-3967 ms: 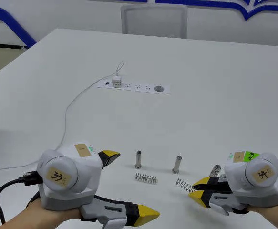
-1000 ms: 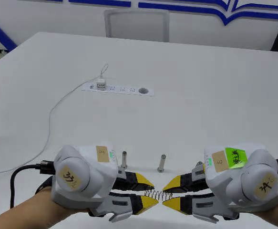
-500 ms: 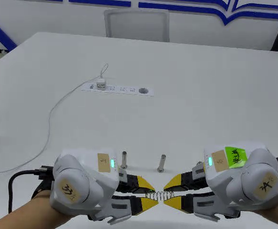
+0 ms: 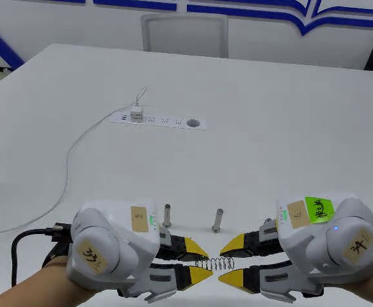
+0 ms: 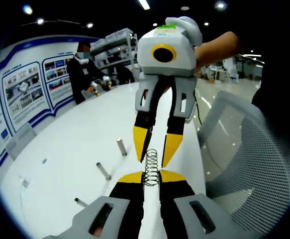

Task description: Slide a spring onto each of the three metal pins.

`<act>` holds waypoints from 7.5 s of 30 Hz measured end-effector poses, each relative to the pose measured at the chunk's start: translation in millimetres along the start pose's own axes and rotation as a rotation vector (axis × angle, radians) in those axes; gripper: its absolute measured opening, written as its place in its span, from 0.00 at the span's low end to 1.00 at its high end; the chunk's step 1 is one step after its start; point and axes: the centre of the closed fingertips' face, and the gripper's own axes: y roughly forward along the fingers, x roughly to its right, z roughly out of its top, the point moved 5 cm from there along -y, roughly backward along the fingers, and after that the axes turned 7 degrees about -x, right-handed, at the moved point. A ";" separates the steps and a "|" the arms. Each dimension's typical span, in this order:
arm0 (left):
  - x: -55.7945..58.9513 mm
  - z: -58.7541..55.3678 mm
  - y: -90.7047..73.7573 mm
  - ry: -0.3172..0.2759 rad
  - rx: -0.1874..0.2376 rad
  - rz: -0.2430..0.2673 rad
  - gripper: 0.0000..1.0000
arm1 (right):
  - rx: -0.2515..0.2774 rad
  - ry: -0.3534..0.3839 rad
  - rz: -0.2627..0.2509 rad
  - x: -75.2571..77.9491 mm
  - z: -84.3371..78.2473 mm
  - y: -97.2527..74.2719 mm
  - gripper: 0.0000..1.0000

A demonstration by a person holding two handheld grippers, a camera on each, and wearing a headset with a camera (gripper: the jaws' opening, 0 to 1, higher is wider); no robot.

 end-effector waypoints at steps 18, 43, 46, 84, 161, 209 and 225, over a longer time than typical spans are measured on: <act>2.6 -1.0 -2.8 0.005 0.004 -0.011 0.10 | 0.060 0.069 0.032 -1.4 -0.1 -5.9 0.12; 4.0 0.1 -2.1 -0.002 0.006 -0.030 0.10 | 0.168 0.043 0.073 -5.2 17.0 -19.8 0.11; 6.7 -0.3 -1.7 0.002 0.003 -0.040 0.10 | 0.185 0.034 0.086 -7.4 20.7 -20.5 0.11; 5.6 -1.2 2.4 -0.061 0.001 -0.021 0.10 | 0.229 0.099 0.069 -7.1 40.0 -16.5 0.10; -41.3 -63.8 -41.2 -0.339 0.014 0.295 1.00 | 0.096 0.238 -0.178 81.2 7.3 -16.0 0.10; -48.6 -75.6 -48.7 -0.387 -0.016 0.319 1.00 | -0.073 0.290 -0.158 117.4 -10.8 33.4 0.11; -49.0 -77.2 -48.8 -0.384 -0.033 0.319 1.00 | -0.132 0.288 -0.135 115.5 -23.1 52.6 0.11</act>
